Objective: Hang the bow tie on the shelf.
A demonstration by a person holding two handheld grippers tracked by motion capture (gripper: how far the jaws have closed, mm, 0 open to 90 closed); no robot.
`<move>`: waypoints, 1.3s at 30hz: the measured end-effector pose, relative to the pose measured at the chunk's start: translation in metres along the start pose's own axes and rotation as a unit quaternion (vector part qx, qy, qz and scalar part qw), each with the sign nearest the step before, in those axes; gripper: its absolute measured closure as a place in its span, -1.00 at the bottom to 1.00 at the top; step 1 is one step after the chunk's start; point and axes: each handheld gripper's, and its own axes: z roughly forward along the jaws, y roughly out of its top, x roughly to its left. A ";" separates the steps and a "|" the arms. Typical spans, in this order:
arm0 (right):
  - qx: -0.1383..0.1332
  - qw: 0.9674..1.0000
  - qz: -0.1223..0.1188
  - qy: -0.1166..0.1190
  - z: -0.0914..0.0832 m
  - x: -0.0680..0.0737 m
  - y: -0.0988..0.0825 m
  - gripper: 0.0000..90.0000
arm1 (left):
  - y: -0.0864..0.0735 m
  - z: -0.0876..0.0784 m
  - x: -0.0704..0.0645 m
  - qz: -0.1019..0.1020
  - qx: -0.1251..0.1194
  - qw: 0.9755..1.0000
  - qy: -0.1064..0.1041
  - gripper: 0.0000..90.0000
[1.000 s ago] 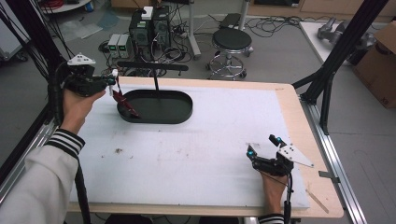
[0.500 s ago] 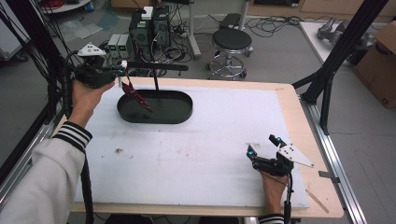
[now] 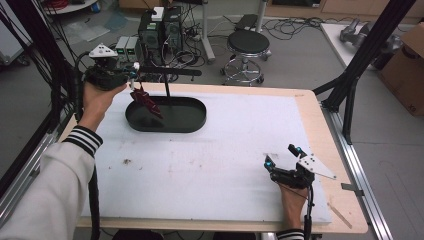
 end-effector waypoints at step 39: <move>0.002 1.000 -0.001 -0.005 0.001 0.000 0.000 -0.97 | -0.014 0.023 0.050 -0.020 -0.007 1.000 0.003 0.95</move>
